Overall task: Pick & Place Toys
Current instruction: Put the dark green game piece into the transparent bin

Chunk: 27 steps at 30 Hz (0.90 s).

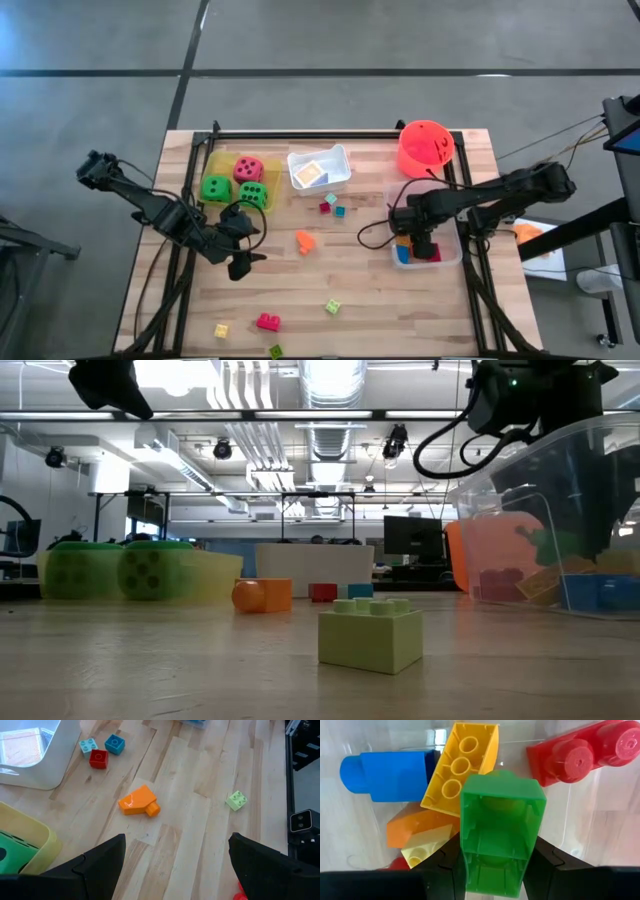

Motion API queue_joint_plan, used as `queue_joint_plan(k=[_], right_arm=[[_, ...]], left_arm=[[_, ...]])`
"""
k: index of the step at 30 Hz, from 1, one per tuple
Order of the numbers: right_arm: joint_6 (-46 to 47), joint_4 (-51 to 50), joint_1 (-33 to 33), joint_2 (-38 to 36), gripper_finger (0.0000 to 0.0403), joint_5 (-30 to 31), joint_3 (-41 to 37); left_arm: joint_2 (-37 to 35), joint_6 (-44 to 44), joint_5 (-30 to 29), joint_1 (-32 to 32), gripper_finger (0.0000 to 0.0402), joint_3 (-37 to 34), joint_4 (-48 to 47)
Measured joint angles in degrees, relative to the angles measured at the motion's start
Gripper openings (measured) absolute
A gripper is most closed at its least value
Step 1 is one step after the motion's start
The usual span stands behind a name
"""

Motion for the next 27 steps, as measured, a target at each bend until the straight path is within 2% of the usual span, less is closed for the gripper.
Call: queue_joint_plan(k=[12,20,27], right_arm=[[0.0,0.0,0.0,0.1,0.0127,-0.2,0.0],[0.2,0.0,0.0,0.1,0.0213,0.2,0.0],[0.2,-0.1,0.0,0.1,0.0262,0.2,0.0]], left_arm=[[0.0,0.0,0.0,0.0,0.0342,0.0,0.0],[0.0,0.0,0.0,0.0,0.0342,0.0,0.0],[0.0,0.0,0.0,0.0,0.0342,0.0,0.0]])
